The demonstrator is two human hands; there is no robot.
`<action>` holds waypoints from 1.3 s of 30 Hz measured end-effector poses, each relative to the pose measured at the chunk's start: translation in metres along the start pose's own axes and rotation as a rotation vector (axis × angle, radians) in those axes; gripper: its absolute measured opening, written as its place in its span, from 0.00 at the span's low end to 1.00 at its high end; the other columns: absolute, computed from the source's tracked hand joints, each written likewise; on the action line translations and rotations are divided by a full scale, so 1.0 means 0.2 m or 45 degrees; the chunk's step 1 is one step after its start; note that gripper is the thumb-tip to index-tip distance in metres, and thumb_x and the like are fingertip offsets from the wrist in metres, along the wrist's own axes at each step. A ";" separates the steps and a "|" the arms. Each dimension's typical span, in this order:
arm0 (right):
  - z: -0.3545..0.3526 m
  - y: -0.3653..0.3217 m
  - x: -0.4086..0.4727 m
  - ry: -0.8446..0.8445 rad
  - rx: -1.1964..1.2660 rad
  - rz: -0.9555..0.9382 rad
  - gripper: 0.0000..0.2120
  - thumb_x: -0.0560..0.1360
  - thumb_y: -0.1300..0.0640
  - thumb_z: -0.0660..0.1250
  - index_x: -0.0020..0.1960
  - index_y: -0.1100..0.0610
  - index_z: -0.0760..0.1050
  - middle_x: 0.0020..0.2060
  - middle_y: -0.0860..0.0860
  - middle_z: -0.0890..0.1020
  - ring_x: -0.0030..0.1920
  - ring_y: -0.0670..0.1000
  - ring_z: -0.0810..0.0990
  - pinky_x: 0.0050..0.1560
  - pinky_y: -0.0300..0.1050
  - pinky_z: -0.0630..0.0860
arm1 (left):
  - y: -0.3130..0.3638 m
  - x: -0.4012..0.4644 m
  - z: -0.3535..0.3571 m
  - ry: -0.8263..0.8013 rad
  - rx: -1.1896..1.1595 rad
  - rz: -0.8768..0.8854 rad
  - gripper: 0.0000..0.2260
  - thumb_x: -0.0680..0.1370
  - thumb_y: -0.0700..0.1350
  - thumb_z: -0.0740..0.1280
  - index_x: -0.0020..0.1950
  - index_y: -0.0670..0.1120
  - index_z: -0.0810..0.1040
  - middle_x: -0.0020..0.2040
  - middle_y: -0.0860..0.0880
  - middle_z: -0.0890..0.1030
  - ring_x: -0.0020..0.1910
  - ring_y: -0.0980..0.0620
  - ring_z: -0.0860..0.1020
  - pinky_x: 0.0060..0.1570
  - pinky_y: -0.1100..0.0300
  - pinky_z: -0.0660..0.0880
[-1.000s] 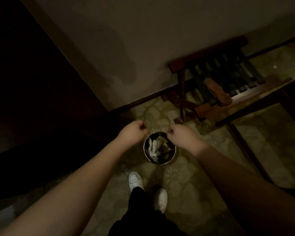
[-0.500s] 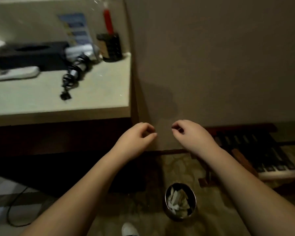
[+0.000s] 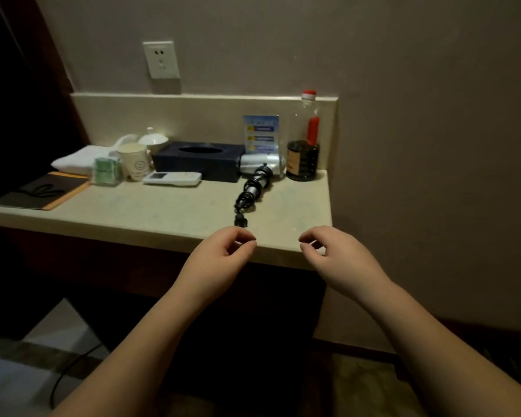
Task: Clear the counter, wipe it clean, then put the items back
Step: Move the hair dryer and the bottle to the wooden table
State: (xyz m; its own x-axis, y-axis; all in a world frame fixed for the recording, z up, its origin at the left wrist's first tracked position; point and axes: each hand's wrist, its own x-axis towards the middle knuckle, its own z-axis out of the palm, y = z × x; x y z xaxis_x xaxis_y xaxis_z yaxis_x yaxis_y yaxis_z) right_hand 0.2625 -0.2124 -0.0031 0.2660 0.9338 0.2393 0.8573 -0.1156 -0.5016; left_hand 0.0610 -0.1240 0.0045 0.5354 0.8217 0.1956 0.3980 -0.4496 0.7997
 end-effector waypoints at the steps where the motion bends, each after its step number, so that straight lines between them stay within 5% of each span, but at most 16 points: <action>1: 0.02 -0.02 0.04 0.013 0.006 0.002 0.11 0.79 0.49 0.59 0.58 0.48 0.76 0.52 0.41 0.78 0.48 0.42 0.75 0.44 0.39 0.70 | -0.03 0.02 -0.04 -0.006 0.006 -0.005 0.04 0.78 0.49 0.66 0.50 0.55 0.80 0.45 0.56 0.81 0.44 0.60 0.78 0.48 0.60 0.75; 7: 0.08 -0.10 0.28 0.018 0.022 0.081 0.11 0.79 0.50 0.59 0.58 0.49 0.77 0.51 0.42 0.78 0.49 0.43 0.76 0.47 0.40 0.74 | -0.10 0.22 -0.18 -0.107 0.032 0.041 0.05 0.79 0.50 0.64 0.52 0.56 0.79 0.46 0.60 0.80 0.44 0.64 0.77 0.42 0.68 0.74; 16: 0.01 -0.04 0.72 0.297 0.032 0.376 0.11 0.79 0.53 0.60 0.56 0.52 0.78 0.49 0.48 0.81 0.48 0.48 0.77 0.46 0.46 0.74 | -0.13 0.72 -0.26 -0.181 0.081 0.153 0.06 0.80 0.50 0.62 0.54 0.52 0.77 0.46 0.56 0.79 0.42 0.61 0.76 0.37 0.65 0.70; 21: -0.04 0.00 0.91 0.474 0.141 0.494 0.07 0.78 0.53 0.60 0.51 0.50 0.76 0.46 0.48 0.80 0.45 0.49 0.76 0.39 0.44 0.69 | -0.14 0.95 -0.24 -0.186 0.119 0.169 0.06 0.79 0.48 0.63 0.53 0.52 0.78 0.47 0.54 0.79 0.45 0.59 0.76 0.44 0.59 0.75; 31: -0.18 0.11 1.27 0.577 0.383 0.561 0.16 0.79 0.50 0.61 0.64 0.56 0.70 0.56 0.51 0.76 0.51 0.49 0.74 0.44 0.43 0.69 | -0.11 1.23 -0.07 -0.256 0.298 -0.013 0.07 0.76 0.48 0.65 0.51 0.48 0.74 0.51 0.46 0.79 0.46 0.48 0.80 0.50 0.48 0.79; 36: -0.19 0.17 1.40 0.661 0.656 0.610 0.22 0.78 0.41 0.59 0.64 0.56 0.68 0.60 0.53 0.74 0.55 0.52 0.75 0.48 0.46 0.72 | -0.12 1.31 0.03 -0.319 0.410 -0.219 0.25 0.74 0.51 0.67 0.69 0.45 0.67 0.62 0.44 0.71 0.52 0.46 0.77 0.54 0.50 0.78; 39: -0.17 0.21 1.43 0.560 0.706 0.616 0.19 0.79 0.39 0.57 0.56 0.55 0.70 0.50 0.52 0.77 0.46 0.49 0.76 0.40 0.43 0.70 | -0.13 1.33 0.08 -0.356 0.392 -0.338 0.28 0.72 0.54 0.70 0.69 0.46 0.68 0.58 0.45 0.75 0.47 0.48 0.80 0.50 0.53 0.80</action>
State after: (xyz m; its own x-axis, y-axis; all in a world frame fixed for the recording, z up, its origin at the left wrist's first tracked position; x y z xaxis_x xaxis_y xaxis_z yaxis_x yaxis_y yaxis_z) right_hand 0.3900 0.0376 0.0726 0.7920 0.5950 0.1370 0.2963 -0.1784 -0.9383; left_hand 0.2054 0.1009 0.0273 0.5486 0.8151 -0.1859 0.7267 -0.3550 0.5881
